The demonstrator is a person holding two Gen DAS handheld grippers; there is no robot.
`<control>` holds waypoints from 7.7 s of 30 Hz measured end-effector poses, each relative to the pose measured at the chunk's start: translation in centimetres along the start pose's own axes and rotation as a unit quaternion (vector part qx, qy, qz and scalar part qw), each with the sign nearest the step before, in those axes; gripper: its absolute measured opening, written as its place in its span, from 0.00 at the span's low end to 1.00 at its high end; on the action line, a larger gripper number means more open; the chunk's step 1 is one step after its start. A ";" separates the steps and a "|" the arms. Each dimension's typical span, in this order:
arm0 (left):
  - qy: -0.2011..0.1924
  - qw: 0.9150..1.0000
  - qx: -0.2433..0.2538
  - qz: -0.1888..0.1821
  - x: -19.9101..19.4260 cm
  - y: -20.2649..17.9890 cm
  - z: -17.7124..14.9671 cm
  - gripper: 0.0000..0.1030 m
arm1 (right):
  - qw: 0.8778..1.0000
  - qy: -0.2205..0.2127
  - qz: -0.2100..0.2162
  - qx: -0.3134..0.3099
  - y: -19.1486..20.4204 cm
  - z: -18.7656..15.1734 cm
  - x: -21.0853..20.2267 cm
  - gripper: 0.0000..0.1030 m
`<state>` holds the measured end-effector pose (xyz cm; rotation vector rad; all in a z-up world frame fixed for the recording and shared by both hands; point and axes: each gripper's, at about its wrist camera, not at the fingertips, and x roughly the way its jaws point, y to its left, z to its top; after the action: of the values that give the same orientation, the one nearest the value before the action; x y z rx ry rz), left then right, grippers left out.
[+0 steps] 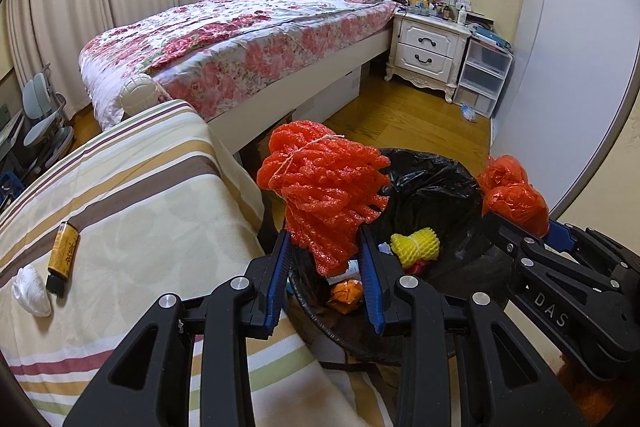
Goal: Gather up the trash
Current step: 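Open both tools over the black bin to drop the net and red bag, then move both tools back to the bed toward the white cloth and amber bottle, then close the left tool on the white cloth while the right tool grasps the amber bottle, then carry the white cloth and amber bottle over the black bin with both tools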
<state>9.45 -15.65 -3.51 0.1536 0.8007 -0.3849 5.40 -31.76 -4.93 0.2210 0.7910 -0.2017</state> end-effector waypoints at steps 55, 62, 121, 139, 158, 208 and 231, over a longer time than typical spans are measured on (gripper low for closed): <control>-0.029 0.998 -0.045 0.043 -4.3 4.4 -1.1 0.74 | 1.000 -0.020 -0.018 0.004 2.3 -0.1 -1.7 0.79; -0.033 0.995 -0.075 0.064 -5.3 7.7 -1.8 0.74 | 1.000 -0.018 0.001 -0.025 5.8 0.0 -1.8 0.80; 0.017 0.970 -0.215 0.113 -6.1 24.5 -8.4 0.41 | 0.983 0.028 0.091 -0.158 21.7 -4.0 -1.1 0.80; 0.001 0.955 -0.224 0.195 -9.5 30.3 -10.6 0.36 | 0.967 0.025 0.152 -0.201 31.6 -3.5 -0.6 0.80; 0.002 0.950 -0.247 0.190 -9.8 32.2 -12.0 0.36 | 0.962 0.068 0.130 -0.229 34.7 -4.4 3.0 0.24; -0.004 0.981 -0.159 0.113 -8.9 18.8 -9.4 0.36 | 0.979 0.016 0.121 -0.166 20.5 -4.7 -3.2 0.23; -0.014 0.997 -0.064 0.049 -5.2 8.7 -4.2 0.36 | 0.997 -0.011 0.042 -0.062 7.9 -1.4 -2.6 0.23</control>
<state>6.79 -5.09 -2.72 0.0671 0.7844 -0.2415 4.74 -23.53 -3.00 0.1340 0.7685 -0.0753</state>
